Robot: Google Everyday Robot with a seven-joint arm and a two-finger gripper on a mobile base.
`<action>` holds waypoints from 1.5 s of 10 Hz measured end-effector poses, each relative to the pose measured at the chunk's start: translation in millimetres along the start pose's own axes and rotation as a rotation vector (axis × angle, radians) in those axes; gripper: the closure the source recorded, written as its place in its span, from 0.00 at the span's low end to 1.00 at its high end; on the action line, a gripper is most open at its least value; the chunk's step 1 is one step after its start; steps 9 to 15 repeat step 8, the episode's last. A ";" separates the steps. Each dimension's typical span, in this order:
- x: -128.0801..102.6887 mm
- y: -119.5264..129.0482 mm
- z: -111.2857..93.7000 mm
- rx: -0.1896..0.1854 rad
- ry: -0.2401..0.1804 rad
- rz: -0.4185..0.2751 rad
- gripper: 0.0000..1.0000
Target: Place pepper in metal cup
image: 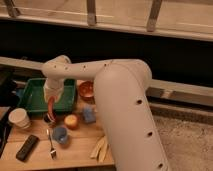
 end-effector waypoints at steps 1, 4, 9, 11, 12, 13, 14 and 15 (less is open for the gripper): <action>1.6 1.6 3.0 -0.007 0.000 0.011 0.27; 7.4 7.5 9.1 -0.025 0.000 0.026 0.26; 15.6 10.2 8.9 -0.052 -0.004 0.043 0.26; 15.6 10.2 8.9 -0.052 -0.004 0.043 0.26; 15.6 10.2 8.9 -0.052 -0.004 0.043 0.26; 15.6 10.2 8.9 -0.052 -0.004 0.043 0.26; 15.6 10.2 8.9 -0.052 -0.004 0.043 0.26; 15.6 10.2 8.9 -0.052 -0.004 0.043 0.26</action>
